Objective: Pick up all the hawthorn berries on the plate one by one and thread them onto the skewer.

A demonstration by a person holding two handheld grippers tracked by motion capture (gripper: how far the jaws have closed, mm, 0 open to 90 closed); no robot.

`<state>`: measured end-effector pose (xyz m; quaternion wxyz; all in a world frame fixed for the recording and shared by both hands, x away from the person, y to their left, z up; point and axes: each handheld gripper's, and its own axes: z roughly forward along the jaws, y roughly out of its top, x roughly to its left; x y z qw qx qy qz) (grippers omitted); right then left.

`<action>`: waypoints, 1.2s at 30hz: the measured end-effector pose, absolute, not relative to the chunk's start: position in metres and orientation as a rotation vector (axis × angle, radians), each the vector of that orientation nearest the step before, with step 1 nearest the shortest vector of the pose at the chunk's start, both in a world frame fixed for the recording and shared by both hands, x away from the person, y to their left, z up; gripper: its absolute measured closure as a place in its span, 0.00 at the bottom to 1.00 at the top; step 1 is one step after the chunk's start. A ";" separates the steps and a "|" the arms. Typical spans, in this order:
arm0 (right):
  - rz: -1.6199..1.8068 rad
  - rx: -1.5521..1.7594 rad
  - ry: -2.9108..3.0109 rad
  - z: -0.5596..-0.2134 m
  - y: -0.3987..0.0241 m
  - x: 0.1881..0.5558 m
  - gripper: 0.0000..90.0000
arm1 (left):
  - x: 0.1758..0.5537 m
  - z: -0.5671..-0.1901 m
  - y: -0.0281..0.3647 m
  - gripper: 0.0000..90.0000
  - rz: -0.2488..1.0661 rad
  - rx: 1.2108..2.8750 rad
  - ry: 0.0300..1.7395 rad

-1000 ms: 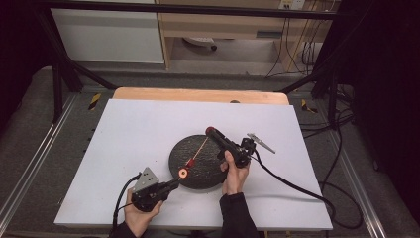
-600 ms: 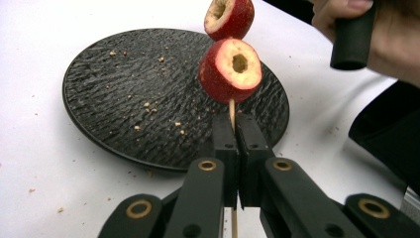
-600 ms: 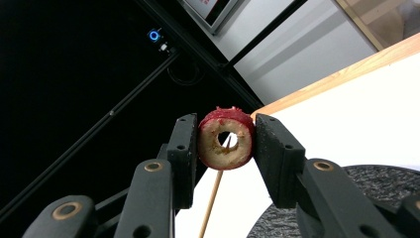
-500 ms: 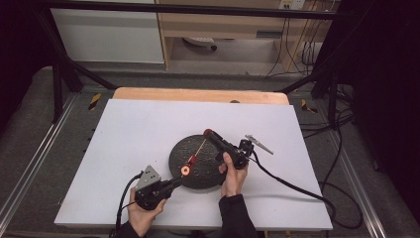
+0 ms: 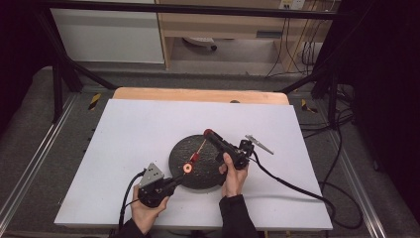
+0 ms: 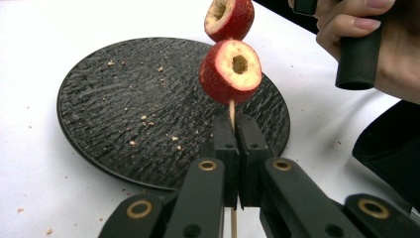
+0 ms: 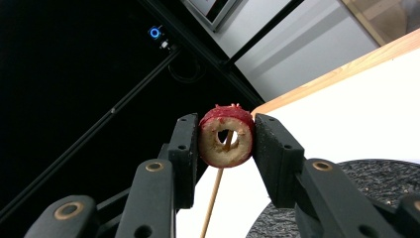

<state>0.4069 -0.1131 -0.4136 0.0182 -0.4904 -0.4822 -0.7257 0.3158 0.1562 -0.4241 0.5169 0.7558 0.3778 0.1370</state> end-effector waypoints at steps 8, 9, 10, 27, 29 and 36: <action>-2.245 -1.505 -1.474 -0.414 -0.113 0.407 0.71 | 0.315 -0.425 0.157 0.98 0.333 1.800 0.900; -2.244 -1.501 -1.479 -0.414 -0.114 0.407 0.71 | 0.315 -0.426 0.158 0.98 0.334 1.797 0.899; -2.245 -1.496 -1.479 -0.414 -0.114 0.407 0.71 | 0.314 -0.426 0.158 0.98 0.334 1.789 0.896; -2.248 -1.500 -1.414 -0.415 -0.112 0.405 0.71 | 0.308 -0.429 0.155 0.98 0.389 1.755 0.903; -2.245 -1.501 -1.404 -0.415 -0.112 0.405 0.71 | 0.306 -0.428 0.155 0.98 0.396 1.746 0.897; -2.255 -1.537 -1.343 -0.419 -0.110 0.406 0.71 | 0.302 -0.430 0.155 0.98 0.396 1.743 0.915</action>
